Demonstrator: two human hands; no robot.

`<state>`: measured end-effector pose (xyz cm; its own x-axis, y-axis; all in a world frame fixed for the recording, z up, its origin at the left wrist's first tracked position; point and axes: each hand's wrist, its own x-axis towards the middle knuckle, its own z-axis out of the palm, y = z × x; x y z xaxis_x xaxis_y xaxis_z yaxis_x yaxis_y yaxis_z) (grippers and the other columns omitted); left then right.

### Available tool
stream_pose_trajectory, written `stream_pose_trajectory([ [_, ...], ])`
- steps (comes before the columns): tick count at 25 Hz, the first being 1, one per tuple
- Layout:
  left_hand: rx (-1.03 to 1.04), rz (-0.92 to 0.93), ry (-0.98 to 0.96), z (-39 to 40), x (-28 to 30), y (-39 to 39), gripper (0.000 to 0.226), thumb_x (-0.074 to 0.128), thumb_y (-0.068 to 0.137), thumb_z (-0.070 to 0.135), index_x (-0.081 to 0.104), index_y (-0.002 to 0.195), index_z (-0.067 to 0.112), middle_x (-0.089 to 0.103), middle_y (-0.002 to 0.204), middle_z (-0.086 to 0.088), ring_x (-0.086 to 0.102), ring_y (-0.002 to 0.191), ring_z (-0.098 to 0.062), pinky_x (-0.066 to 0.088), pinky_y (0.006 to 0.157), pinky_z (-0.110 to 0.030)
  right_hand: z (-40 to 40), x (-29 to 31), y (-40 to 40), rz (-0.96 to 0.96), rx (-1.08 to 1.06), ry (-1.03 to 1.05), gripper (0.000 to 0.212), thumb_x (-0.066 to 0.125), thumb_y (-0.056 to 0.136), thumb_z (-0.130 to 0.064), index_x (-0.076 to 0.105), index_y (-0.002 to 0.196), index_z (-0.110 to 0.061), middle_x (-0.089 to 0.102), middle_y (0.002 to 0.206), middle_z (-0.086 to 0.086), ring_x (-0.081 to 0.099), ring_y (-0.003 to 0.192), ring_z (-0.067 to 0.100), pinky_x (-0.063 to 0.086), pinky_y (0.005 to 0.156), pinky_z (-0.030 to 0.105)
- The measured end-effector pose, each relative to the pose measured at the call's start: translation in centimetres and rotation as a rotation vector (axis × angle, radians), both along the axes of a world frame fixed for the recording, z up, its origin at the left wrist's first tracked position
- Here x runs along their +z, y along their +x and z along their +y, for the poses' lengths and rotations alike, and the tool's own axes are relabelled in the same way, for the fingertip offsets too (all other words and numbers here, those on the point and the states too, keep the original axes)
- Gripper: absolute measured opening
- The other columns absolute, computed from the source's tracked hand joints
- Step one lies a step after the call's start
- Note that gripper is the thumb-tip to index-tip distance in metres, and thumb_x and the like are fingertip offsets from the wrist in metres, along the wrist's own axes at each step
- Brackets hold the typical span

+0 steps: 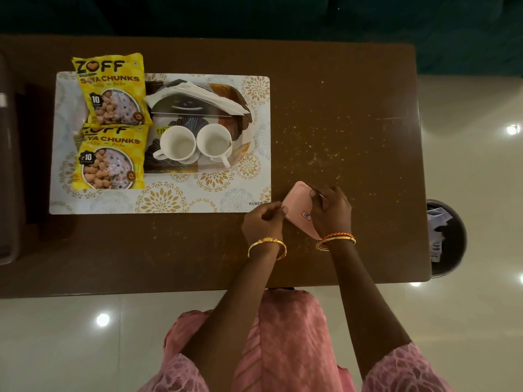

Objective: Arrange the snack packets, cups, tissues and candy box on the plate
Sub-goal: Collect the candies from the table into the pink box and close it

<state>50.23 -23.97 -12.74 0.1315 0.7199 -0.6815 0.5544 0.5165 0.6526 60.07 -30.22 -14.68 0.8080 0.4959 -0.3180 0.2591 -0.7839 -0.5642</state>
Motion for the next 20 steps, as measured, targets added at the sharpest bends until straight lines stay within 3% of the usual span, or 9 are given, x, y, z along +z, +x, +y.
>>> stream_pose_trajectory([
  [3, 0.104, -0.025, -0.110, 0.3, -0.4, 0.0, 0.023, 0.074, 0.075, 0.008, 0.073, 0.099, 0.005, 0.073, 0.102, -0.014, 0.067, 0.096, -0.026, 0.057, 0.085, -0.047, 0.1, -0.2, -0.1, 0.026, -0.044, 0.038, 0.026, 0.052, 0.089, -0.013, 0.067, 0.109, -0.015, 0.063, 0.105, 0.016, 0.057, 0.100, 0.033, 0.049, 0.084, 0.046],
  [13, 0.181, -0.055, -0.250, 0.7, -0.2, 0.6, 0.026, 0.070, 0.078, 0.001, 0.069, 0.105, -0.001, 0.069, 0.108, -0.020, 0.064, 0.090, -0.026, 0.058, 0.077, -0.038, 0.5, -0.5, 0.8, 0.184, -0.099, 0.014, 0.028, 0.050, 0.086, -0.012, 0.068, 0.104, -0.022, 0.063, 0.107, 0.009, 0.058, 0.102, 0.028, 0.049, 0.088, 0.049],
  [16, 0.183, -0.028, -0.303, 1.0, 0.1, 0.9, 0.025, 0.068, 0.080, -0.001, 0.069, 0.105, -0.001, 0.068, 0.109, -0.020, 0.062, 0.088, -0.025, 0.057, 0.079, -0.038, 1.2, 0.0, 1.1, 0.265, -0.169, -0.012, 0.029, 0.049, 0.079, -0.010, 0.068, 0.082, -0.032, 0.066, 0.106, 0.005, 0.059, 0.101, 0.027, 0.049, 0.089, 0.050],
  [18, 0.176, -0.006, -0.326, 1.4, 0.3, 1.1, 0.023, 0.068, 0.079, -0.001, 0.069, 0.103, -0.001, 0.068, 0.109, -0.021, 0.063, 0.088, -0.026, 0.058, 0.078, -0.037, 1.6, 0.2, 1.3, 0.317, -0.206, -0.038, 0.030, 0.048, 0.076, -0.011, 0.057, 0.064, -0.036, 0.067, 0.107, 0.001, 0.059, 0.100, 0.024, 0.048, 0.091, 0.051],
  [20, 0.141, 0.027, -0.321, 1.8, 0.4, 1.1, 0.022, 0.069, 0.079, -0.001, 0.070, 0.100, -0.001, 0.069, 0.107, -0.021, 0.064, 0.088, -0.028, 0.059, 0.075, -0.036, 1.5, 0.3, 1.3, 0.331, -0.196, -0.045, 0.029, 0.048, 0.077, -0.011, 0.057, 0.065, -0.035, 0.066, 0.108, 0.001, 0.058, 0.101, 0.024, 0.047, 0.093, 0.051],
])
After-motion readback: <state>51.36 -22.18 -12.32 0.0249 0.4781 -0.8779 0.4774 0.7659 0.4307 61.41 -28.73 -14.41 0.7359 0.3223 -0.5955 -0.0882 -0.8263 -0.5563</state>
